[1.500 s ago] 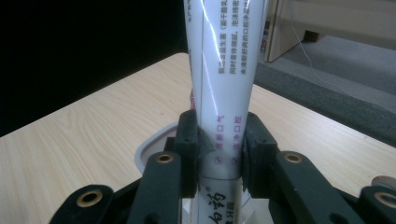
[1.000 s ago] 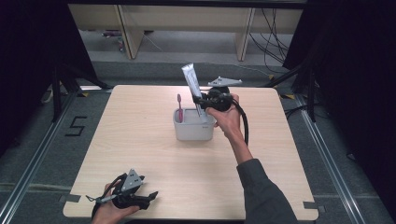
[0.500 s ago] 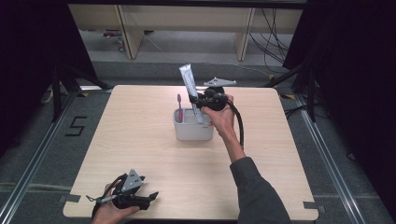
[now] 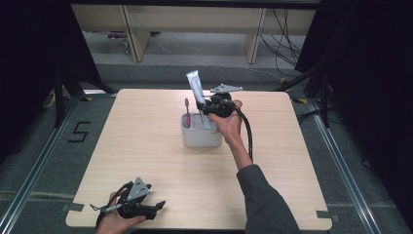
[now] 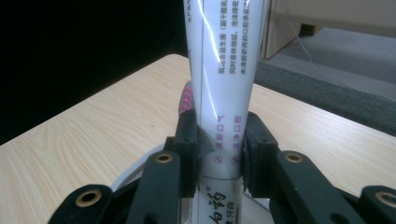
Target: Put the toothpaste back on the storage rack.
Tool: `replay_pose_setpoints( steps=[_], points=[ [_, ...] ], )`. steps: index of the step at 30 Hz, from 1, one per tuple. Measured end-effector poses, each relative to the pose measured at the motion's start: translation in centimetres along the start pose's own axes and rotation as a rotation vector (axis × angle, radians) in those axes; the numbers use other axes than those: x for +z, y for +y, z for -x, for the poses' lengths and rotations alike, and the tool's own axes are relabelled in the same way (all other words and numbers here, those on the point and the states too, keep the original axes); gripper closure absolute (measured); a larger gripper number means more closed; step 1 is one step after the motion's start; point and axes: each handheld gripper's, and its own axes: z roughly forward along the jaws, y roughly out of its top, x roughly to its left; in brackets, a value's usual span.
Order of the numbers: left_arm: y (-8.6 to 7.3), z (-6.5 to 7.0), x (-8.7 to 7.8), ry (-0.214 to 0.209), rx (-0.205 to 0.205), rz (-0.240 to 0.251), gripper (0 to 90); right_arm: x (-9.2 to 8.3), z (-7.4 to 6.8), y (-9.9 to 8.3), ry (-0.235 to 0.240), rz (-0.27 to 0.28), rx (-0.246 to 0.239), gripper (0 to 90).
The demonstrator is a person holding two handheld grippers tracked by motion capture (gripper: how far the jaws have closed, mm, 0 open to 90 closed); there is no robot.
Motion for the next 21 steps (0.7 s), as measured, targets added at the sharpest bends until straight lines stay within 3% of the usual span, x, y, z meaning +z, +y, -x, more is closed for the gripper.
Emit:
replay_pose_setpoints(
  steps=[1, 5, 7, 11, 12, 14, 15, 16, 18, 21],
  points=[
    [0.0, 0.0, 0.0, 0.000, -0.002, 0.001, 23.4, 0.1, 0.1, -0.1, -0.007, 0.004, -0.015, 71.9],
    [0.0, 0.0, 0.1, 0.006, 0.007, -0.001, 23.4, 0.3, 0.1, -0.9, -0.002, -0.019, 0.022, 71.8],
    [0.0, 0.0, 0.1, 0.000, -0.001, 0.000, 23.4, 0.4, 0.3, -1.2, -0.019, -0.036, -0.007, 71.7],
    [0.0, 0.0, 0.0, -0.006, 0.017, -0.019, 23.4, 0.7, 0.3, -1.8, -0.013, -0.040, 0.013, 71.5],
    [0.0, 0.0, 0.1, -0.005, 0.007, -0.010, 23.4, 0.7, 0.4, -1.8, -0.024, -0.040, -0.014, 71.5],
    [0.0, 0.2, 0.2, -0.005, -0.004, -0.006, 23.4, 0.8, 0.3, -2.1, -0.022, -0.054, -0.004, 71.3],
    [0.0, 0.1, 0.1, -0.006, 0.013, -0.015, 23.4, 0.8, 0.2, -2.1, -0.022, -0.062, 0.012, 71.3],
    [0.0, 0.0, 0.1, -0.007, 0.017, -0.018, 23.4, 0.9, 0.3, -2.2, -0.016, -0.047, -0.016, 71.2],
    [0.0, 0.0, 0.1, -0.005, 0.008, -0.011, 23.4, 1.0, 0.1, -2.4, -0.038, -0.052, -0.009, 71.1],
    [0.0, 0.1, 0.1, -0.007, 0.010, -0.013, 23.4, 1.1, 0.2, -2.5, -0.025, -0.062, -0.028, 71.0]
  ],
)
